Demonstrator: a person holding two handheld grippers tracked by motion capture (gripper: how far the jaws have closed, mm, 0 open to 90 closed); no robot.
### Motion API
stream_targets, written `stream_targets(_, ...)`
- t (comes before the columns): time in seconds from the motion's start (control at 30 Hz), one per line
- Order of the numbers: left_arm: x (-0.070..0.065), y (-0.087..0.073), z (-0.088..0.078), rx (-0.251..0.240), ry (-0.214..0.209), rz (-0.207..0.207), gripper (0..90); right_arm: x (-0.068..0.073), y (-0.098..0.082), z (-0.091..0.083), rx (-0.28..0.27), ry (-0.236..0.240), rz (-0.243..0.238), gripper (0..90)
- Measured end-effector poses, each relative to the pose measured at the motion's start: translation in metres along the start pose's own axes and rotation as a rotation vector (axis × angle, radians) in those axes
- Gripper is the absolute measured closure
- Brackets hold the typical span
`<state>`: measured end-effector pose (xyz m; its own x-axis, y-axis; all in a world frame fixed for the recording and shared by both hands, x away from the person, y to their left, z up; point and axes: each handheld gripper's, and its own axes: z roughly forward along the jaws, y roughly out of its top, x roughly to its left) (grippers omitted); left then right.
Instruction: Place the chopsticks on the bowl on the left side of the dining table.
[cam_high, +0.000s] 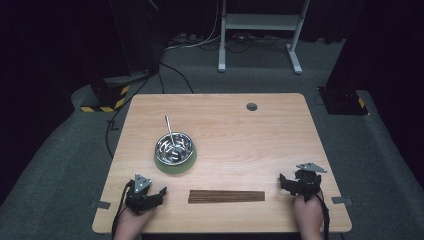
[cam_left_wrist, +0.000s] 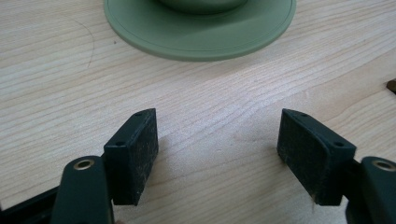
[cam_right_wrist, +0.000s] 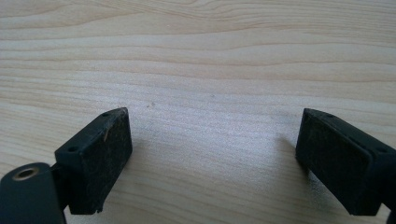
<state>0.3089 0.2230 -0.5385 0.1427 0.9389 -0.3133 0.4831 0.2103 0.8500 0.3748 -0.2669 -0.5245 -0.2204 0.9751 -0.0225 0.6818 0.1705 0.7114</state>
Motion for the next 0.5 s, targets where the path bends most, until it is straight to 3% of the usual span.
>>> stream_targets(0.13,0.001,0.0,-0.002,0.011,0.002,0.024,28.9,0.0,0.0,0.0,-0.002,0.0,-0.006,10.3)
stream_targets(0.17,0.003,0.0,-0.003,0.03,0.003,0.051,28.9,-0.001,0.0,0.0,-0.003,-0.001,-0.008,10.3)
stream_targets(0.27,0.001,0.0,-0.001,0.013,0.003,0.022,28.4,0.0,0.0,0.0,0.0,0.001,0.001,10.7)
stream_targets(0.3,0.004,0.002,-0.003,0.04,0.003,0.066,29.8,0.001,0.0,0.0,0.001,0.003,0.007,11.4)
stream_targets(0.33,0.004,0.002,-0.003,0.04,0.003,0.066,33.3,0.001,0.0,0.0,0.001,0.003,0.007,11.4)
stream_targets(0.37,0.003,0.003,-0.003,0.037,0.003,0.041,33.3,0.001,0.0,-0.001,0.005,0.006,-0.003,11.8)
stream_targets(0.47,-0.002,0.005,-0.004,0.035,-0.017,0.028,32.3,0.002,-0.001,-0.001,-0.008,-0.005,-0.018,12.5)
stream_targets(0.5,-0.006,0.005,-0.004,0.056,-0.047,0.053,31.4,0.003,-0.001,-0.001,-0.018,-0.012,-0.016,12.7)
